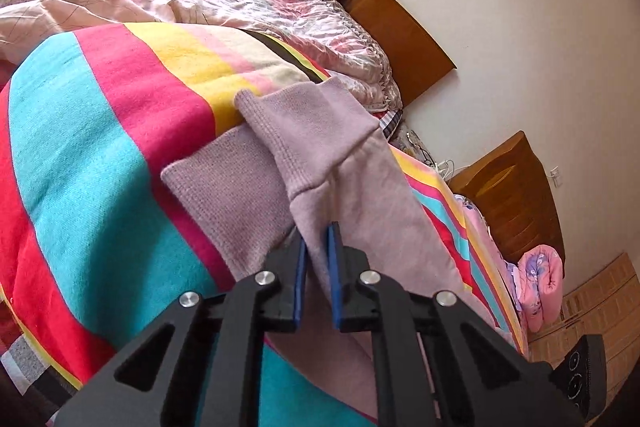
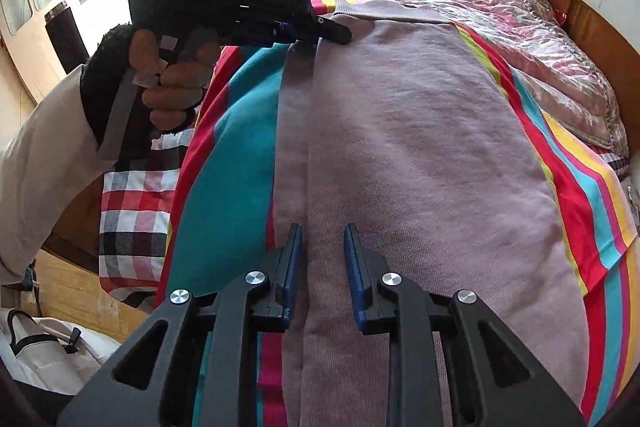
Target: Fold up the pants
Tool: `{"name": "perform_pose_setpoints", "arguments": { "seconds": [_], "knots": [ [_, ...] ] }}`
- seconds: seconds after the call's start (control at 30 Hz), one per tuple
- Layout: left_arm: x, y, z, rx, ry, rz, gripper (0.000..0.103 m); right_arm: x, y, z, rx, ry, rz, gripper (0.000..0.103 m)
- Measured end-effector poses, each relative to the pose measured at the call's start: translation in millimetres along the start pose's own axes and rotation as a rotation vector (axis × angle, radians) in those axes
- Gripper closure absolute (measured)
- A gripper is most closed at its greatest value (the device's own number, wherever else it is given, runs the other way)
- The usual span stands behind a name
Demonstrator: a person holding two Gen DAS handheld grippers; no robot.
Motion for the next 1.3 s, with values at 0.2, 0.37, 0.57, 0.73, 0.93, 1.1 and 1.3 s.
{"name": "perform_pose_setpoints", "arguments": {
  "seconds": [0.2, 0.37, 0.57, 0.73, 0.93, 1.1, 1.3],
  "knots": [
    [4, 4, -5, -0.009, 0.032, -0.029, 0.100, -2, -3, 3, 0.129, -0.173, -0.005, 0.098],
    [45, 11, -23, -0.064, 0.037, -0.142, 0.101, 40, 10, 14, 0.140, -0.205, -0.105, 0.099],
    [27, -19, 16, 0.004, 0.072, -0.056, 0.101, 8, -4, 23, 0.147, -0.151, -0.026, 0.099],
    [29, -24, 19, 0.008, 0.064, -0.063, 0.100, 11, -7, 29, 0.125, -0.149, -0.043, 0.099],
    [18, -26, 21, -0.021, 0.094, -0.046, 0.096, -9, -13, 23, 0.091, -0.132, -0.009, 0.095],
    [50, -25, 8, -0.088, 0.249, -0.140, 0.028, 25, -19, 28, -0.003, -0.016, -0.104, 0.045],
    [48, -60, -117, -0.496, 0.236, -0.145, 0.016, 110, -75, -26, -0.275, -0.074, -0.266, 0.045]
  ]
}}
Point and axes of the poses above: each gripper's, at about its wrist camera, not at the fingertips, and x roughly against the way its jaws point, z to its left, y to its top, the point moved 8 cm from there along -x, roughly the way its jaws point, and after that the axes turned 15 degrees about y, right-handed, at the moved point
